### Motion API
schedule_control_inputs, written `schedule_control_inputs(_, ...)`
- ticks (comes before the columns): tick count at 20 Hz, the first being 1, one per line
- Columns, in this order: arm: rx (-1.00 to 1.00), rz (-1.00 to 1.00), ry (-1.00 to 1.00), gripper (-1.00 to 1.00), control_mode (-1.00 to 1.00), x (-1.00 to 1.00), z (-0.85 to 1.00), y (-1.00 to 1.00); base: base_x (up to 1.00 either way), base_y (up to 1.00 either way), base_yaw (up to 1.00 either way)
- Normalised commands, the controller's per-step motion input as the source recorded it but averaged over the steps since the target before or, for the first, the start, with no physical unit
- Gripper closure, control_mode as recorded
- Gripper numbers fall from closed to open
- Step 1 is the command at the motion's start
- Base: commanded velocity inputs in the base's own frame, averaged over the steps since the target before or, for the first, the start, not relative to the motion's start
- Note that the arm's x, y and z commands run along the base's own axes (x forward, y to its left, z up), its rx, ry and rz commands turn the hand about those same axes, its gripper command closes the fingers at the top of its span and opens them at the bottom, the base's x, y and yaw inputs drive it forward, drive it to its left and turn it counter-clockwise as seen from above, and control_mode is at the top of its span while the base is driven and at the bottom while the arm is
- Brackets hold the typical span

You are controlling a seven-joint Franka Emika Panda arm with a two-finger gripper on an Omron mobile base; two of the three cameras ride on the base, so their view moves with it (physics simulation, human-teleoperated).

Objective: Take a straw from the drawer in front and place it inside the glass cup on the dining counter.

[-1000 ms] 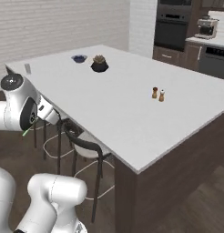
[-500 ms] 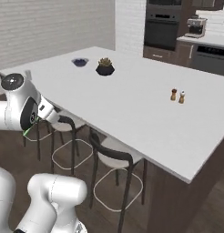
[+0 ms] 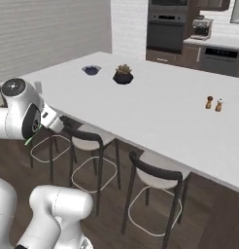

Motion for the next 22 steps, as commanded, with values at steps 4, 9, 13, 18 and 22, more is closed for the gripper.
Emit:
schedule_control_inputs(4,0.00,0.00,0.00,1.00,1.00,0.00,0.00,0.00,0.06,1.00,-0.25)
schedule_control_inputs(9,0.00,0.00,0.00,1.00,1.00,0.00,0.00,0.00,0.12,1.00,-0.26)
schedule_control_inputs(13,0.00,0.00,0.00,1.00,1.00,0.00,0.00,0.00,0.23,1.00,-0.26)
schedule_control_inputs(18,0.00,0.00,0.00,1.00,1.00,0.00,0.00,0.00,0.34,1.00,-0.26)
schedule_control_inputs(22,0.00,0.00,0.00,1.00,1.00,0.00,0.00,0.00,0.33,1.00,-0.26)
